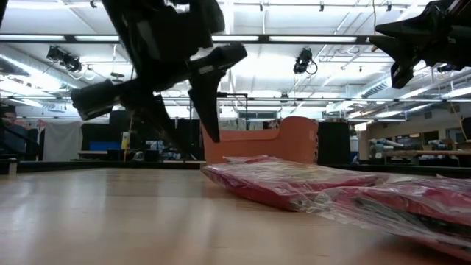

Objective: Sort popcorn bags into baskets
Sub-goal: Put the red popcorn pack into the orange bin

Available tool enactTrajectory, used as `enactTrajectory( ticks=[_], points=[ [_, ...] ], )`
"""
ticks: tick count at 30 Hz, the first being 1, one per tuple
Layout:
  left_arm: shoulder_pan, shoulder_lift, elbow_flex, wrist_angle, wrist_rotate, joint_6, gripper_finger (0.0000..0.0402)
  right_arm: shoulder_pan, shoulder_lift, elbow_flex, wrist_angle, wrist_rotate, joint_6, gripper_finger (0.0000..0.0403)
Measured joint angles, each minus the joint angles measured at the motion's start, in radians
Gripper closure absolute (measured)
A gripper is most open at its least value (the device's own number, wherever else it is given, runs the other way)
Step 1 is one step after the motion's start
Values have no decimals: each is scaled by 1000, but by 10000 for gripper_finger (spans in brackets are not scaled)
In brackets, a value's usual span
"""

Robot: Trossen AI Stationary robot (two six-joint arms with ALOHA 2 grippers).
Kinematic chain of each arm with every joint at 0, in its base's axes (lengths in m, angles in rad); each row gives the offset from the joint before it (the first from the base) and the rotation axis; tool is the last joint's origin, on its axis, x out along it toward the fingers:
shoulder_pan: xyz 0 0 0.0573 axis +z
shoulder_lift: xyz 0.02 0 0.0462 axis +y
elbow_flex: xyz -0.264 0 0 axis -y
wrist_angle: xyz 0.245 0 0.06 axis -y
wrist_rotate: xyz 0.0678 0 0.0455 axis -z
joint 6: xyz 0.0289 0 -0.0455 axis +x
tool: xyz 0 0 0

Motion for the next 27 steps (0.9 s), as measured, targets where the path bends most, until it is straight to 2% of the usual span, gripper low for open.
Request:
enactTrajectory(
  ticks=[6, 17, 22, 27],
  points=[
    [-2, 35, -1, 31, 45, -16, 216, 0, 0, 0, -1, 0, 0, 307],
    [8, 121, 1, 139, -55, 34, 225, 0, 6, 0, 1, -1, 0, 307],
    [23, 136, -9, 163, -99, 33, 263, 0, 8, 0, 0, -2, 0, 307],
    [22, 139, -10, 164, -95, 26, 327, 0, 9, 0, -3, -2, 0, 307]
  ],
)
